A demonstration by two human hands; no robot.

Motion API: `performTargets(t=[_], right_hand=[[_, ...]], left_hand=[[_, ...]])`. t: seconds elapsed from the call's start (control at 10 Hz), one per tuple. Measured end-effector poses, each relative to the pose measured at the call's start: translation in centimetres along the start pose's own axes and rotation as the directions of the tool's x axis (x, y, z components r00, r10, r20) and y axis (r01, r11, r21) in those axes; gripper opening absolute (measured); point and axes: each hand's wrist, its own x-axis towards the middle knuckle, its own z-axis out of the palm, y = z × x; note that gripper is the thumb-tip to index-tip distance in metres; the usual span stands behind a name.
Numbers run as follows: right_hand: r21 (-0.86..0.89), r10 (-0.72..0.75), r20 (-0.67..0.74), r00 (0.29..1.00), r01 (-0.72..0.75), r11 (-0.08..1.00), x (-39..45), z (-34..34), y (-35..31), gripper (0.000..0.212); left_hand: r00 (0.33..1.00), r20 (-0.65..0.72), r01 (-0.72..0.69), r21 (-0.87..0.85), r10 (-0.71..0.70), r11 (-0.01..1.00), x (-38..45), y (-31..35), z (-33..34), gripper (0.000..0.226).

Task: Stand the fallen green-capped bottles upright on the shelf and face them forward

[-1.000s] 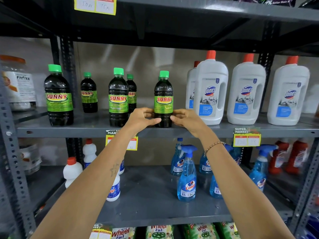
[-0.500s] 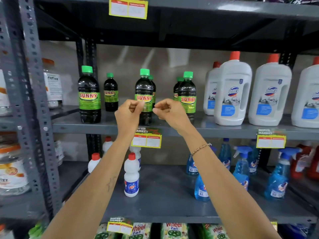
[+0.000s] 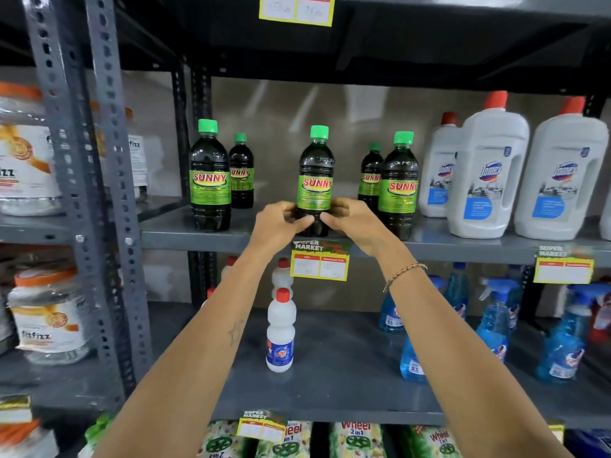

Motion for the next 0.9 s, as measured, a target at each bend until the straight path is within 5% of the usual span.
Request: performTargets(t=[0.7,0.8,0.9], right_hand=[[-0.034,-0.09,0.002,0.996,0.09,0.995,-0.7,-0.1,1.0,0.047],[-0.114,-0.094,-0.065,0.993,0.086,0.99,-1.3,0.1,0.9,0.043],[-0.492,-0.305,-0.326,0.895,0.115,0.863,-2.3,0.5,1.6,0.031]], left_hand=[[0.991,-0.042,-0.128,-0.011,0.128,0.992,-0.5,-1.0,0.8,0.04],[0.989,-0.065,-0.132,-0.033,0.129,0.991,-1.0,-0.8,0.6,0.039],[0.966,-0.236,-0.119,-0.053,0.104,0.991,-1.4,-0.3,-0.3,0.034]])
